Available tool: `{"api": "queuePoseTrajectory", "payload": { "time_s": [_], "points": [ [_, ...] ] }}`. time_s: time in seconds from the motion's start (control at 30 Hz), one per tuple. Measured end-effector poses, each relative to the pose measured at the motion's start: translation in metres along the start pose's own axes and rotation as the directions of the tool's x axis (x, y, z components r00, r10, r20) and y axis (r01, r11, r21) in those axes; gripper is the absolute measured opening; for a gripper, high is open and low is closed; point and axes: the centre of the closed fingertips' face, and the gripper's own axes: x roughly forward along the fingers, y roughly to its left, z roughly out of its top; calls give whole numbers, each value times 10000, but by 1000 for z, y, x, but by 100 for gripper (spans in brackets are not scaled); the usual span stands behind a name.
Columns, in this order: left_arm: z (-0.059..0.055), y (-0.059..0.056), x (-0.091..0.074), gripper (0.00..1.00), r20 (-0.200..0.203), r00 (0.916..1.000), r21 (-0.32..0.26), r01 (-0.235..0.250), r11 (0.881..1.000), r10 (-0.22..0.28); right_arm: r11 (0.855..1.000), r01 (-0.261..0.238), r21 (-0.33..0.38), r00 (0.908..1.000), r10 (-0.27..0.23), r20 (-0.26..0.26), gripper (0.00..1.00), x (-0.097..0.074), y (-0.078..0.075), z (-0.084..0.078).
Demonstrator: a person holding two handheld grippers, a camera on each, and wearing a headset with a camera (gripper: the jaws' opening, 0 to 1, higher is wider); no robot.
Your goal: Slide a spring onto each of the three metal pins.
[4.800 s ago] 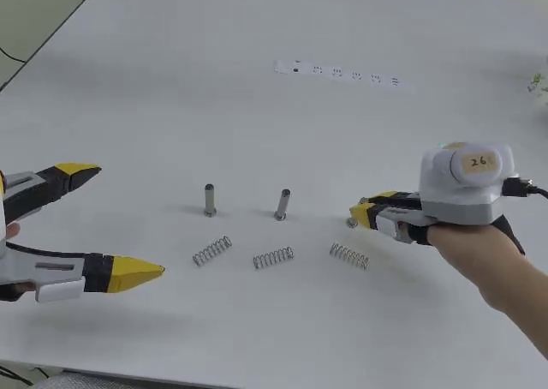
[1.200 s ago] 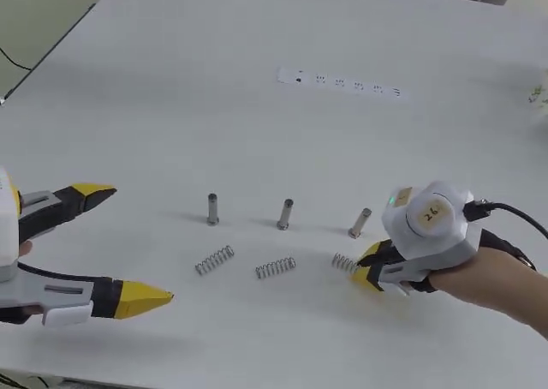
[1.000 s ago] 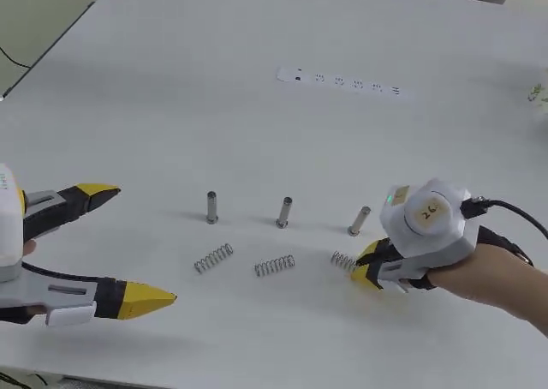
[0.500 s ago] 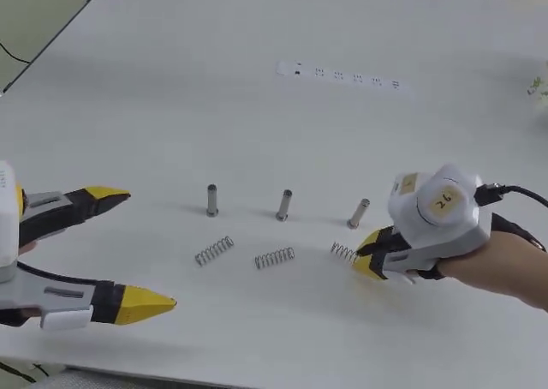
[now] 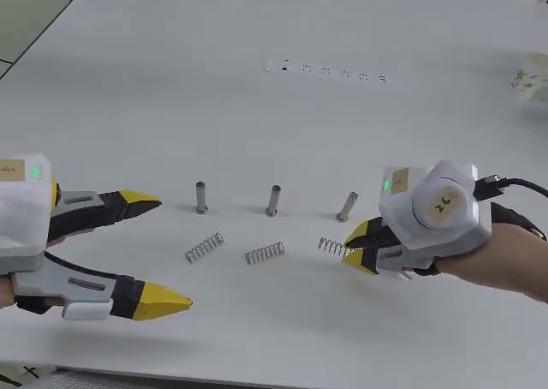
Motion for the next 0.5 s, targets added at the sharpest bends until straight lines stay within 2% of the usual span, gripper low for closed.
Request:
{"api": "queuePoseTrajectory", "payload": {
  "time_s": [0.13,0.3,0.4,0.5],
  "points": [
    [7,-3,5,76,265,9983,64,512,9987,-514,9998,11,-178,10000,-11,0,8,-3,3,3],
    [14,-7,16,74,370,9943,198,992,9949,-999,9996,-32,-289,10000,34,73,8,-6,10,10],
    [17,-14,26,70,359,9885,295,1457,9889,-1467,9993,-18,-378,9999,23,136,8,-8,14,15],
    [20,-20,34,61,355,9824,275,1823,9829,-1832,9987,-75,-504,9998,85,183,8,-9,18,19]
  ]
}}
